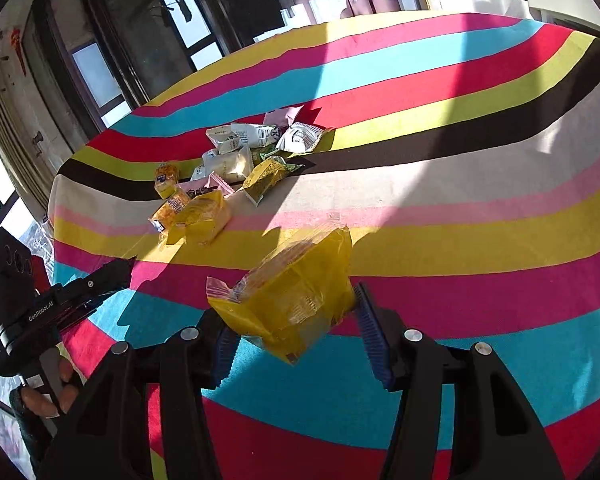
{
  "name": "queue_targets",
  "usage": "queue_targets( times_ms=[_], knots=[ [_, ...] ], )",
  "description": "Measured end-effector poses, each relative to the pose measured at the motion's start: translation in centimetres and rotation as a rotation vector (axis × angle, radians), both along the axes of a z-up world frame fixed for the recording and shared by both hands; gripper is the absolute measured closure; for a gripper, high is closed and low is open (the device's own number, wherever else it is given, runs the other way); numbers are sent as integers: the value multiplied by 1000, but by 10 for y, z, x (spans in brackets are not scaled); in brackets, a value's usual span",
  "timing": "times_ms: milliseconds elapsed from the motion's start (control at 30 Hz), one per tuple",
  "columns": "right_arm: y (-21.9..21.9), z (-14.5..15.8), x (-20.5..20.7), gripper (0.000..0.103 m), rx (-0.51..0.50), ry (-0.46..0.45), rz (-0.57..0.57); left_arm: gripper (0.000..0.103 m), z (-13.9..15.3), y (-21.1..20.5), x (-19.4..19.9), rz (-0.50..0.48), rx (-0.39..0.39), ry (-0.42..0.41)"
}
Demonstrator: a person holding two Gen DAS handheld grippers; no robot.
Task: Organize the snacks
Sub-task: 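Carry both packets to the white box and open both tools to drop them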
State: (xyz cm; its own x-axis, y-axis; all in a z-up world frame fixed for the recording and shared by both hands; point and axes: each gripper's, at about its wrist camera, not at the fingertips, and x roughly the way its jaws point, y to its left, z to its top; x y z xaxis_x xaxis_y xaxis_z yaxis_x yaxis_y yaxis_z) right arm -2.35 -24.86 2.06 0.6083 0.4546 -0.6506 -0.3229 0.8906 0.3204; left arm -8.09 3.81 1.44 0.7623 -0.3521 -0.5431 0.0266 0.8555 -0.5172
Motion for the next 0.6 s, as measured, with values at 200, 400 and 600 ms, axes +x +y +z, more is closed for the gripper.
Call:
queue_targets(
  times_ms=[200,400,600],
  knots=[
    [4,-3,-2,50,0,-8,6,65,18,3,-32,36,29,-66],
    [8,1,-9,50,-10,-45,19,65,38,-13,-57,40,244,-85],
    [14,6,-16,50,-45,-58,12,65,32,-2,-93,82,383,-49]
  ],
)
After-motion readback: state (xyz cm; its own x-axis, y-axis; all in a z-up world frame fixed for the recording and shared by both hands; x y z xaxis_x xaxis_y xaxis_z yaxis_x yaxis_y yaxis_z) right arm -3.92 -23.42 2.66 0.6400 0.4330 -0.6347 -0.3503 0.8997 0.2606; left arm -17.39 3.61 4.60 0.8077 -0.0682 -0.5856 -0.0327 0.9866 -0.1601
